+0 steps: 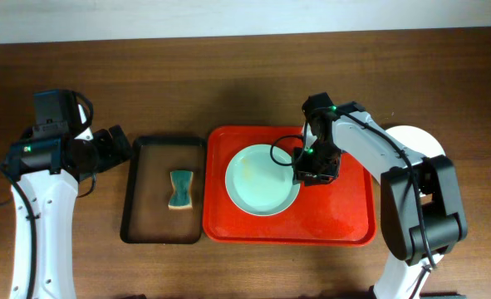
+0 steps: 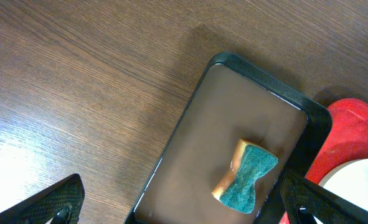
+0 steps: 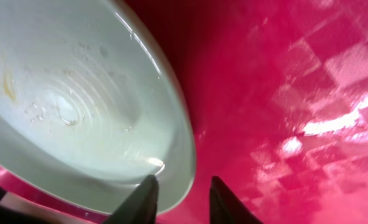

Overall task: Clean dirty plates on tray and stack at the side
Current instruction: 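Slide the pale green plate to the tray center with the right gripper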

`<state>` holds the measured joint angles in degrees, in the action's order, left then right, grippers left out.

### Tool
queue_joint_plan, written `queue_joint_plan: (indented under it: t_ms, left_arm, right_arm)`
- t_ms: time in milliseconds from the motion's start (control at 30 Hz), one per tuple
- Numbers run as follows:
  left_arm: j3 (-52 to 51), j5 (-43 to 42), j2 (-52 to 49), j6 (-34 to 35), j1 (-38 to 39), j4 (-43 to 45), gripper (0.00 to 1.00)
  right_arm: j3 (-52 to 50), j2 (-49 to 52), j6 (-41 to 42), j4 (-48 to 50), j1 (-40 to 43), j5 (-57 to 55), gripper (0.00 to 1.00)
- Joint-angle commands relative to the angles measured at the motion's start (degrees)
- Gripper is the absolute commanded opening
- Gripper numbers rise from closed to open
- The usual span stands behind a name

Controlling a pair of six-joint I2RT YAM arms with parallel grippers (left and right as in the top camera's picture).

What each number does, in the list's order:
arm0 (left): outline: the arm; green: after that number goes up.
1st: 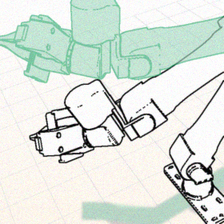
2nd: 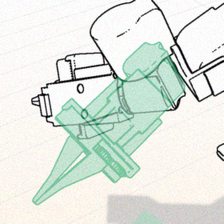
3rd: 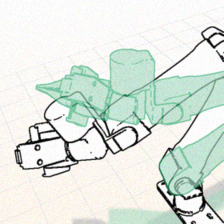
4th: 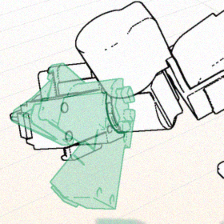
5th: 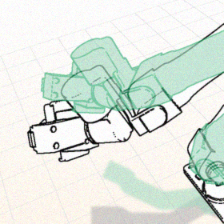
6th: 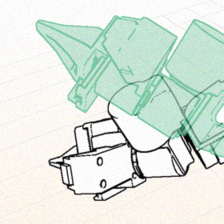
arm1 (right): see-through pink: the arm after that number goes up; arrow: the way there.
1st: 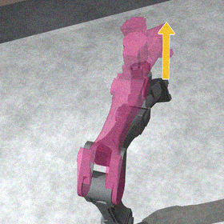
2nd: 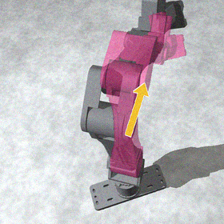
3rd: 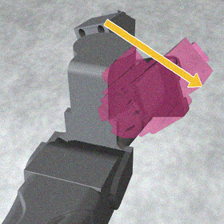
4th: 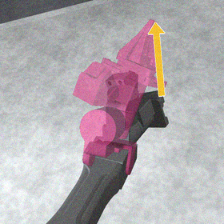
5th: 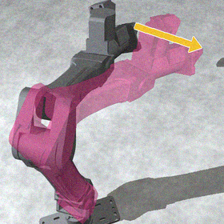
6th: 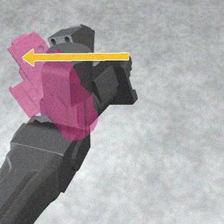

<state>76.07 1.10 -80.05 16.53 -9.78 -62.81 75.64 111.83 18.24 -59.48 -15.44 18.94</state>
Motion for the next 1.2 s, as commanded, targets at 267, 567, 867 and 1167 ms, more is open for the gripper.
queue_joint_plan:
  t_ms: [267, 567, 867, 1167]
  left_arm:
    - [0.48, 0.2, 0.68, 0.57, -0.13, 0.13, 0.99]
    - [0.48, 0.2, 0.68, 0.57, -0.13, 0.11, 0.99]
    - [0.48, 0.2, 0.68, 0.57, -0.13, 0.13, 0.99]
    - [0.48, 0.2, 0.68, 0.57, -0.13, 0.13, 0.99]
  right_arm:
    - [-3.39, 0.2, 0.31, 6.73, -0.35, -3.06, 0.12]
    - [-3.32, 0.17, -7.87, 10.32, -0.35, -0.07, 0.04]
    - [7.58, -2.84, -9.25, -1.92, 0.72, 1.84, 0.59]
    - [7.85, -3.93, -2.69, -6.69, 4.59, 0.07, 0.04]
